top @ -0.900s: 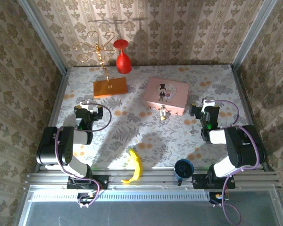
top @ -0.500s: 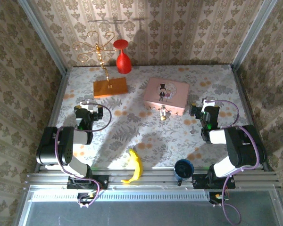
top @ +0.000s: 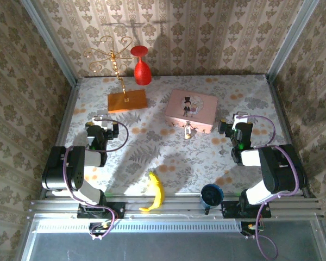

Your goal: Unlock the padlock with the key

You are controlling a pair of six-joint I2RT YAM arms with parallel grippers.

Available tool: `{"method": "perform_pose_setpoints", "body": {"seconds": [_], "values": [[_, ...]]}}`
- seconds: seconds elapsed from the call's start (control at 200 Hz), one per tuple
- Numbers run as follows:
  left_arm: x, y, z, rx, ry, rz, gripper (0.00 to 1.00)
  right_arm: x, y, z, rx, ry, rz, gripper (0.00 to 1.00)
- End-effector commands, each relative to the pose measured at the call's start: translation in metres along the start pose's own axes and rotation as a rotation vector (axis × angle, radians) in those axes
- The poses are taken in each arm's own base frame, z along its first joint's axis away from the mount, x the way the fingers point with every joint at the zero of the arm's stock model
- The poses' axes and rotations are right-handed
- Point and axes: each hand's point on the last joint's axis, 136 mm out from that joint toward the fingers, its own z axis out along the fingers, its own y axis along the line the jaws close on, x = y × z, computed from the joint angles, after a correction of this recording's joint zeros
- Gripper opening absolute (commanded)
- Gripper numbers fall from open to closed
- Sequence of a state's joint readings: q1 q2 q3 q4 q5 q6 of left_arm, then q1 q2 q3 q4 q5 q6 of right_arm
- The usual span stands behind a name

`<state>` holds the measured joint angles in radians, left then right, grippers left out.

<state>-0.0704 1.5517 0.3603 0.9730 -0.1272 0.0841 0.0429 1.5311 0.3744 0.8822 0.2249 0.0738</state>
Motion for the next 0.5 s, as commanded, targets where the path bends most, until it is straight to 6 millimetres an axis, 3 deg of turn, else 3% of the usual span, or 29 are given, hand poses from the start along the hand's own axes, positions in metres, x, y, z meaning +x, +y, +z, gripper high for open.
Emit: {"method": "perform_pose_setpoints", "body": {"seconds": [0.0,0.495], "values": [[-0.0012,0.0001,0.0016,0.007,-0.005,0.009,1.00,-0.0081,0.0020,0.0027,-0.007,-0.014,-0.012,1.00],[-0.0014,0.0003,0.0014,0.005,-0.008,0.010,1.00,-0.0085,0.0018,0.0023,-0.007,-0.016,-0.012,1.00]]}}
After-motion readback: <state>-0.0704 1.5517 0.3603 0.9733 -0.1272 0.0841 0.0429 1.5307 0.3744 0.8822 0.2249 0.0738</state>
